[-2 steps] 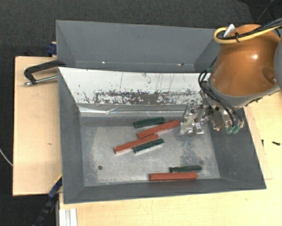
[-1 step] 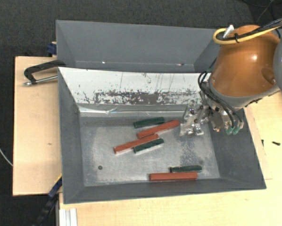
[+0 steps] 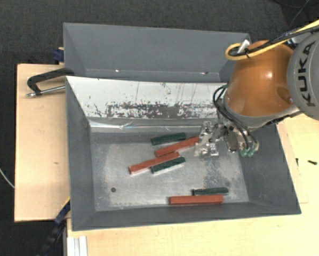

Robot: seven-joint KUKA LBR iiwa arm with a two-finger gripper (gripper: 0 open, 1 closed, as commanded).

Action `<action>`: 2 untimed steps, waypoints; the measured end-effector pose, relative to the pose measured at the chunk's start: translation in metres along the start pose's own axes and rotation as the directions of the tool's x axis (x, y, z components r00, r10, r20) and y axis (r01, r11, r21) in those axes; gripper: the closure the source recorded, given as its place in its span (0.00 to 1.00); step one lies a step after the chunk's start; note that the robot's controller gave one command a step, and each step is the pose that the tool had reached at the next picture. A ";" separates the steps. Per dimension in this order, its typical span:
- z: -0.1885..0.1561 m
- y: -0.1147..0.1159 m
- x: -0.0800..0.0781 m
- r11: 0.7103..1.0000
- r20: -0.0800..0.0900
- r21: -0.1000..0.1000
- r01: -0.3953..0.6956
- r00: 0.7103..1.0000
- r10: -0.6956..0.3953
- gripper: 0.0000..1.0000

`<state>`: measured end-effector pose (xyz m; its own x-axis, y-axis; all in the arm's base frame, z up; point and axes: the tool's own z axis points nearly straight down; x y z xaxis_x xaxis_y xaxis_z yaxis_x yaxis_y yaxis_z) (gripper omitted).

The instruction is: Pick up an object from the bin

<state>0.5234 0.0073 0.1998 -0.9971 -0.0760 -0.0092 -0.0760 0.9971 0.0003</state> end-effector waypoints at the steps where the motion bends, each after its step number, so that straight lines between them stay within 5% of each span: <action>1: 0.047 0.003 0.024 0.999 -0.007 0.000 -0.042 0.999 0.042 0.00; 2: 0.047 0.003 0.024 0.999 -0.007 0.000 -0.042 0.999 0.042 0.00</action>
Offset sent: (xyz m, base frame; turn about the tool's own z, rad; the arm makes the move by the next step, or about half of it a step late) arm 0.0000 0.0000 0.0000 0.0000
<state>0.4994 0.0084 0.1521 -0.9994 -0.0339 -0.0018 -0.0339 0.9994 0.0011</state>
